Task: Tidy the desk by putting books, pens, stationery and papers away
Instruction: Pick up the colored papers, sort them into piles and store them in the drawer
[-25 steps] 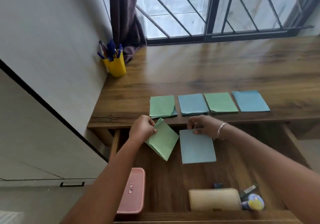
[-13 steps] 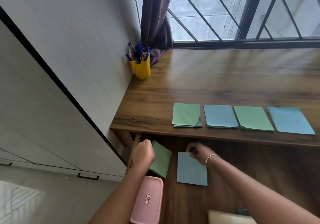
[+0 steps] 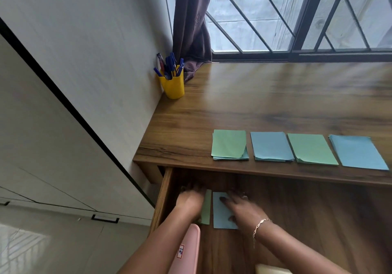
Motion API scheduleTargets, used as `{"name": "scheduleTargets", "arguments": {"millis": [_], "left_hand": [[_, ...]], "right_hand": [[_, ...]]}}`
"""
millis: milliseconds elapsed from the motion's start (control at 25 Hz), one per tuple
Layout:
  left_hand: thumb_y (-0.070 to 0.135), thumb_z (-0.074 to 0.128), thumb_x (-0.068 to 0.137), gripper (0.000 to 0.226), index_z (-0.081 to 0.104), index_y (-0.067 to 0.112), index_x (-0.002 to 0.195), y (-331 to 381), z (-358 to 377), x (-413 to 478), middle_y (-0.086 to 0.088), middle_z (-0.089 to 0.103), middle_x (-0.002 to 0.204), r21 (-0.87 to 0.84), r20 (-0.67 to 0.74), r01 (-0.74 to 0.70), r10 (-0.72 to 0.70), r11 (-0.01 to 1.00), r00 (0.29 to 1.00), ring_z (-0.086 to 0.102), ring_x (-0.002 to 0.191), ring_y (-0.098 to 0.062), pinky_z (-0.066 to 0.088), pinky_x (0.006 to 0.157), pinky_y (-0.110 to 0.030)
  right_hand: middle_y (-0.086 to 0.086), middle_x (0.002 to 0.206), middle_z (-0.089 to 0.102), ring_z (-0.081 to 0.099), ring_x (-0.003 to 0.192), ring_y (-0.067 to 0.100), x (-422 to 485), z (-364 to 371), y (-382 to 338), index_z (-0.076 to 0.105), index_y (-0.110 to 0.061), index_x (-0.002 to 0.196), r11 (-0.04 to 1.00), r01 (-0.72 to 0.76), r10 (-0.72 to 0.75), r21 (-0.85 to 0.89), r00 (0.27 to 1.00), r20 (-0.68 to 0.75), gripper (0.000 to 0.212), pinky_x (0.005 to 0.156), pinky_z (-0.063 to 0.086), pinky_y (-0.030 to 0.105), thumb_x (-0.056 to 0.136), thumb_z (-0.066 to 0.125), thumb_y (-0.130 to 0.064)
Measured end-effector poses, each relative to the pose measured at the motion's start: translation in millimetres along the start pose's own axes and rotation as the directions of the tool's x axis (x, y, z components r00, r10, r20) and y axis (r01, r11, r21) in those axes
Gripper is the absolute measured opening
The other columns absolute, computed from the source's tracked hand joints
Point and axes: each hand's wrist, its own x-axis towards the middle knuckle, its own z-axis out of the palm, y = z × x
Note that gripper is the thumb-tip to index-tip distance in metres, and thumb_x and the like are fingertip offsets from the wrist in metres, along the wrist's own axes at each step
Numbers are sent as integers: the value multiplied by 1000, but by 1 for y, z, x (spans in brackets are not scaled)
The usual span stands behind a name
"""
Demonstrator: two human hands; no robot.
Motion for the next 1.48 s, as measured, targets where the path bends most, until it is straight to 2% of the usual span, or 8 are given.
{"name": "scheduleTargets", "arguments": {"millis": [160,520,720,840,1080,1200,1280,1480], "left_hand": [[7,61,86,71,24,16,146,1,9,5,-11,33,145,-23,4,3,-3,1000,1000,45,126,-30,43,99,-38],[11,47,96,48,35,11,141,0,13,10,-14,43,140,-75,149,124,-112,989,982,47,125,-27,42,101,-35],[23,38,99,57,12,16,149,-6,8,4,-17,32,147,-186,146,65,-38,980,988,38,132,-32,38,106,-40],[30,24,103,49,17,16,149,-7,2,-2,-15,31,149,-309,133,40,2,950,991,35,135,-29,32,111,-40],[22,57,91,82,0,21,151,-9,1,-8,-14,33,148,-278,180,-2,54,961,982,38,133,-28,37,106,-35],[27,69,82,99,-2,26,151,-6,-2,-14,-8,12,157,-282,40,-62,76,957,996,21,143,-27,30,113,-37],[30,67,83,87,11,24,150,2,-11,-20,-7,22,155,-259,-83,-135,118,956,990,26,141,-25,32,112,-36],[29,54,92,33,52,20,124,25,-53,-36,1,60,119,-156,-592,-345,192,926,783,53,110,-13,42,91,-22]], "right_hand": [[9,157,-15,-10,145,26,-3,18,0,6,-30,149,999,-28,29,-28,998,55,71,117,5,39,93,48,-30],[11,156,-14,-12,145,28,-3,29,-11,2,-28,149,998,-30,31,-48,999,21,70,117,2,41,94,45,-33],[21,143,41,43,131,36,-6,20,-13,48,-27,135,991,-5,-3,-136,998,-62,82,107,29,47,62,75,-54],[16,156,-6,-5,145,33,-8,28,-11,8,-25,149,996,26,-26,-83,1000,5,70,115,-7,39,93,48,-34],[13,157,-9,-6,145,32,-7,26,-12,2,-26,149,995,-27,27,-93,1000,0,75,118,2,45,92,49,-35],[18,142,43,45,129,32,-18,12,-10,38,-16,137,992,22,-44,-122,983,-177,93,104,41,42,60,79,-48],[10,119,65,64,107,24,-24,4,-6,46,-19,122,981,78,-138,-179,924,-356,92,89,52,36,44,85,-50],[5,108,69,66,100,21,-31,-28,10,62,-16,110,966,101,-235,-238,729,-642,37,86,54,32,76,53,-30]]}}
